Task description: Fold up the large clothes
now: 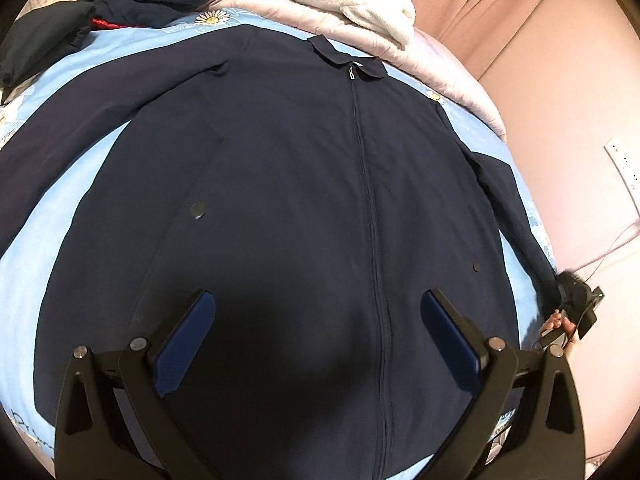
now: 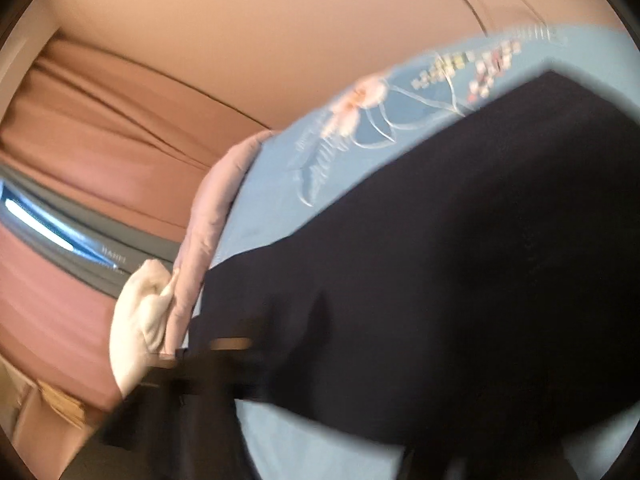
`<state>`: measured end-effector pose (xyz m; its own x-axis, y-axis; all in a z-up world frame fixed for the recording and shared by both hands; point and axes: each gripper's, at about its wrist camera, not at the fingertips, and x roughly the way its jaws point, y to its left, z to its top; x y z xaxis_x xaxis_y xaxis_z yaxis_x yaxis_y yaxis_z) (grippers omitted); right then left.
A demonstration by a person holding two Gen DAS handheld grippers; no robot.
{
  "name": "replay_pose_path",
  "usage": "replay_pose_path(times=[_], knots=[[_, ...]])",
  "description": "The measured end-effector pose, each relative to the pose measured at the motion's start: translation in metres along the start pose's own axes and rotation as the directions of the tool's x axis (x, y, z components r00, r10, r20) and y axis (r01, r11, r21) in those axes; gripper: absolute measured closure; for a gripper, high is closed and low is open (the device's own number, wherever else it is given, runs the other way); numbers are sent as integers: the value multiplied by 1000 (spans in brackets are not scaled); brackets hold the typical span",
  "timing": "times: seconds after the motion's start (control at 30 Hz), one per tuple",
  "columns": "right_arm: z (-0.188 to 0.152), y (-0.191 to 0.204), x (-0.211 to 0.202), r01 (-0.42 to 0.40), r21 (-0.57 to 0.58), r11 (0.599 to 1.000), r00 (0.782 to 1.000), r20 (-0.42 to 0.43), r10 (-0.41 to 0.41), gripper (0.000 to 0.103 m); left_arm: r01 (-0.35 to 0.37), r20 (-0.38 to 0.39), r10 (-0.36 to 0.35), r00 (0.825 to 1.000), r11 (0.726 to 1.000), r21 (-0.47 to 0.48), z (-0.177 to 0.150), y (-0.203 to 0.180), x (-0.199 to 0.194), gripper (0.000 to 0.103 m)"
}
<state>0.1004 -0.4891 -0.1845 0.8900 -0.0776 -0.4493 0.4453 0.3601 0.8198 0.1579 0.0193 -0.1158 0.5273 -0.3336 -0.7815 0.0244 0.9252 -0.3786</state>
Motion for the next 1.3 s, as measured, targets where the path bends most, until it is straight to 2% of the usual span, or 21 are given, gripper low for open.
replay_pose_path(times=[0.07,0.17,0.27,0.33,0.4,0.5,0.6,0.63,0.67,0.7,0.73,0.77,0.87,0.97,1.0,1.03,1.1,1.13,1.17,1.23,1.3], knots=[[7,2,-1,5,-20,1000,1000,-11,-5,96,0,3,0,1000,1000,4,4,0,1,0],[19,47,-22,30,-186,982,999,39,-23,96,-6,21,6,1000,1000,15,17,0,0,0],[28,115,-38,60,-341,938,996,78,-35,96,-10,39,9,999,1000,9,31,4,-2,0],[28,166,-39,90,-459,884,993,104,-47,96,-4,59,4,998,1000,-1,39,9,-8,0],[6,234,-42,111,-616,780,991,132,-37,96,8,78,-7,997,1000,-13,44,16,-14,0],[-50,318,-31,79,-792,606,996,92,-10,96,14,109,-10,994,999,-36,49,32,-27,0],[-121,373,-9,37,-910,413,999,41,2,96,7,137,5,991,996,-86,52,59,-39,0],[-158,389,0,25,-949,315,1000,26,-1,96,5,141,9,990,994,-105,53,66,-41,0],[-191,396,8,13,-972,236,1000,11,-10,96,4,144,14,989,992,-125,55,74,-43,0],[-235,402,24,-9,-992,125,999,-14,-42,96,4,149,18,989,989,-146,54,84,-45,0],[-257,402,41,-27,-997,68,998,-31,-60,96,-2,150,28,988,985,-170,53,94,-48,0],[-294,397,58,-55,-998,-13,994,-53,-97,96,-8,147,36,988,982,-188,51,101,-49,0],[-370,370,113,-133,-972,-192,968,-86,-235,96,-32,136,64,989,974,-223,48,123,-51,0],[-432,332,139,-186,-904,-386,944,-55,-326,96,-61,127,94,987,969,-240,46,137,-50,0],[-445,320,141,-202,-881,-428,937,-47,-346,88,-71,124,104,987,967,-244,46,140,-49,0],[-450,312,137,-215,-866,-451,933,-46,-357,69,-79,121,112,986,966,-247,47,143,-48,0],[-451,303,123,-218,-847,-484,946,-61,-319,56,-82,121,115,986,966,-245,49,144,-44,0],[-447,304,117,-218,-843,-491,951,-69,-303,47,-81,121,113,986,967,-241,51,143,-41,0],[-439,306,113,-234,-844,-482,951,-97,-293,42,-74,121,105,987,969,-236,55,142,-38,0],[-412,311,101,-335,-860,-386,927,-226,-300,39,-45,122,73,990,975,-220,64,137,-32,0],[-369,315,87,-453,-860,-236,877,-380,-295,39,-9,122,33,992,980,-198,77,128,-25,0]])
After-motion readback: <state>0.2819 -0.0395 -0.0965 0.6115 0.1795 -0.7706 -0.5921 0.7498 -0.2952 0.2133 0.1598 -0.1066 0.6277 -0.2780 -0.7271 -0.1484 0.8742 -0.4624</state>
